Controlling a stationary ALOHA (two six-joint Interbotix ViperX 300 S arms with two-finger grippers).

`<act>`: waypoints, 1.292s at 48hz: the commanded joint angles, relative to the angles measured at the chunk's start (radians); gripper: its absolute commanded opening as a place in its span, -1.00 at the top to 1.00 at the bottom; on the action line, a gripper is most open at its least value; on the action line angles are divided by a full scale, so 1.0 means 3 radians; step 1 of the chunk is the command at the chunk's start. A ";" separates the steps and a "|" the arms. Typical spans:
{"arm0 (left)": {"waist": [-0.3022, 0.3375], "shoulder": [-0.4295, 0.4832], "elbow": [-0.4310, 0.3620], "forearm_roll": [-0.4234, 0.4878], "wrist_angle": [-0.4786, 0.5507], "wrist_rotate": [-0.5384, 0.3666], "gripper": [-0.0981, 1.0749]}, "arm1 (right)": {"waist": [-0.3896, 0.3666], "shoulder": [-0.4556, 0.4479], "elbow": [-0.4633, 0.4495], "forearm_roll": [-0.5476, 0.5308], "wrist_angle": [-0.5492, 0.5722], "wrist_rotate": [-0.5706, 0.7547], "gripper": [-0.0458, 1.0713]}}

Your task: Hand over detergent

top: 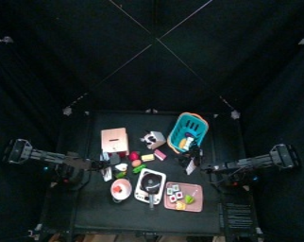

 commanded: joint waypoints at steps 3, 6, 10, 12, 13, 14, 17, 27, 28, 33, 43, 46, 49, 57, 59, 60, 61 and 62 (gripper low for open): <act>0.0307 0.0189 -0.0159 0.0077 -0.0516 0.0015 -0.54 | -0.0066 0.0051 -0.0215 0.0077 -0.0133 0.0015 -0.51; 0.0414 0.0266 -0.0205 0.0128 -0.0649 0.0020 -0.54 | -0.0077 0.0082 -0.0256 0.0159 -0.0164 0.0020 -0.51; 0.0522 0.0368 -0.0281 0.0215 -0.0828 0.0020 -0.54 | -0.0097 0.0112 -0.0291 0.0281 -0.0194 0.0020 -0.51; 0.0578 0.0450 -0.0348 0.0261 -0.0941 0.0026 -0.54 | -0.0123 0.0128 -0.0312 0.0373 -0.0205 0.0026 -0.51; 0.0593 0.0486 -0.0378 0.0276 -0.0992 0.0026 -0.54 | -0.0138 0.0138 -0.0312 0.0414 -0.0210 0.0026 -0.51; 0.0603 0.0527 -0.0409 0.0291 -0.1033 0.0026 -0.54 | -0.0148 0.0143 -0.0317 0.0450 -0.0215 0.0031 -0.51; 0.0629 0.0644 -0.0496 0.0343 -0.1161 0.0041 -0.54 | -0.0184 0.0164 -0.0322 0.0542 -0.0230 0.0036 -0.51; 0.0690 0.1145 -0.0828 0.0476 -0.1488 0.0061 -0.54 | -0.0348 0.0276 -0.0430 0.0644 -0.0414 0.0046 -0.52; 0.0690 0.1186 -0.0854 0.0486 -0.1503 0.0061 -0.54 | -0.0363 0.0297 -0.0450 0.0649 -0.0440 0.0046 -0.52; 0.0695 0.1345 -0.0961 0.0588 -0.1585 0.0061 -0.54 | -0.0419 0.0419 -0.0537 0.0670 -0.0547 0.0046 -0.52; 0.0680 0.1411 -0.0972 0.0716 -0.1774 0.0056 -0.54 | -0.0568 0.0603 -0.0639 0.0675 -0.0665 0.0041 -0.56; 0.0675 0.1421 -0.0961 0.0716 -0.1851 0.0061 -0.54 | -0.0619 0.0634 -0.0670 0.0660 -0.0747 0.0041 -0.61; 0.0670 0.1427 -0.0951 0.0716 -0.1912 0.0061 -0.54 | -0.0654 0.0660 -0.0690 0.0670 -0.0823 0.0041 -0.66; 0.0670 0.1427 -0.0920 0.0721 -0.2015 0.0066 -0.54 | -0.0716 0.0772 -0.0772 0.0747 -0.0941 0.0041 -0.73; 0.0665 0.1427 -0.0920 0.0721 -0.2030 0.0066 -0.54 | -0.0721 0.0803 -0.0787 0.0762 -0.0956 0.0041 -0.73; 0.0665 0.1427 -0.0920 0.0721 -0.2040 0.0066 -0.54 | -0.0721 0.0818 -0.0798 0.0767 -0.0961 0.0041 -0.73; 0.0670 0.1432 -0.0920 0.0721 -0.2050 0.0066 -0.54 | -0.0721 0.0839 -0.0803 0.0772 -0.0961 0.0041 -0.73; 0.0665 0.1432 -0.0920 0.0721 -0.2056 0.0066 -0.54 | -0.0721 0.0854 -0.0808 0.0772 -0.0972 0.0041 -0.73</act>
